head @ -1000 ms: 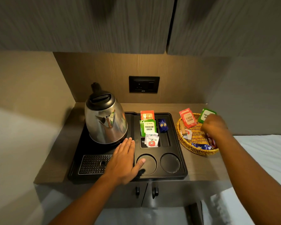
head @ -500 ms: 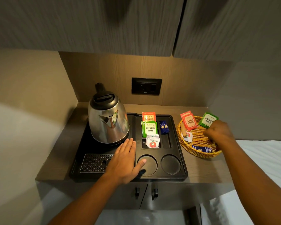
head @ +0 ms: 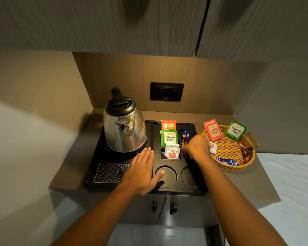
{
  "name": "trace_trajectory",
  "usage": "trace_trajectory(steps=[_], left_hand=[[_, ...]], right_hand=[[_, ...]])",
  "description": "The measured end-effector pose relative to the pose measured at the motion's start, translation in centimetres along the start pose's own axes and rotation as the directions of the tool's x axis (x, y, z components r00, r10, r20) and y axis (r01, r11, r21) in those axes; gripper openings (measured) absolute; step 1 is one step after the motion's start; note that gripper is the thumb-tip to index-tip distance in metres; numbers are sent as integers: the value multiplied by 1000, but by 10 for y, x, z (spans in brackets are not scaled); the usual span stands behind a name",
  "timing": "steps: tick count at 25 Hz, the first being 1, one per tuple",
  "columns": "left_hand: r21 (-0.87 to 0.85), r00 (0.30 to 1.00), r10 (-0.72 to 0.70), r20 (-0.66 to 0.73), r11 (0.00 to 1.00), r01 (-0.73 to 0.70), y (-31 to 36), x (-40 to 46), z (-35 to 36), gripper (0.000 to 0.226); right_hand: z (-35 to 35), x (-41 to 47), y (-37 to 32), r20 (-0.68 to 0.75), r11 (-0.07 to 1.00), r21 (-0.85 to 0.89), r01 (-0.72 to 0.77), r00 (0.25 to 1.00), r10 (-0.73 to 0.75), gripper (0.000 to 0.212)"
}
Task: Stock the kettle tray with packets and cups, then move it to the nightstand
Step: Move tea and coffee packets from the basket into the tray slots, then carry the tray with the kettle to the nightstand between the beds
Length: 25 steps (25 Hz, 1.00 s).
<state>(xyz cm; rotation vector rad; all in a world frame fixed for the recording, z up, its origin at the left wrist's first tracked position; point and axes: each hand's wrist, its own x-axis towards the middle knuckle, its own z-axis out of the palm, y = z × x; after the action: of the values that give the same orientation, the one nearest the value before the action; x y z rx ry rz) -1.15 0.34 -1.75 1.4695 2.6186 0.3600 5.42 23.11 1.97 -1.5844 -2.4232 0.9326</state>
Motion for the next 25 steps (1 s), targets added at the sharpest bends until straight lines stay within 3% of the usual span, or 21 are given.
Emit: trace_trajectory(steps=[3,5,8,11,14,18,20,25], left_hand=[[-28,1000,0,-20,1000,-1,2,1,-4,84],[-134,997,-33,-71,991,23,3,-4,-4,77],[-309,948,-164,-271,948,76,-17,-22,-14,48],[-199,860,-275,-431,958,207,-75,-32,-29,19],[-217,783,-507,-360,862,458,-122,-15,-43,19],[-245,668,-742,-54,658,712,-142,25,-44,38],[-216,657,-754,16,639,738,-149,35,-45,48],[-198,646,-763,-17,636,746,-151,40,-50,51]], right_hand=[[-10,-15,15,-137,992,-47,114,983,-120,18],[-13,-32,32,-216,985,-102,137,964,-156,19],[-9,-47,56,-226,976,-200,90,965,-135,28],[-1,-42,62,-196,980,-193,41,977,-80,34],[10,-41,55,-174,992,-123,23,984,-44,33],[22,-38,43,-227,998,-50,-32,974,20,33],[25,-35,38,-241,997,-22,-72,968,65,34],[30,-32,28,-305,981,90,-174,933,194,37]])
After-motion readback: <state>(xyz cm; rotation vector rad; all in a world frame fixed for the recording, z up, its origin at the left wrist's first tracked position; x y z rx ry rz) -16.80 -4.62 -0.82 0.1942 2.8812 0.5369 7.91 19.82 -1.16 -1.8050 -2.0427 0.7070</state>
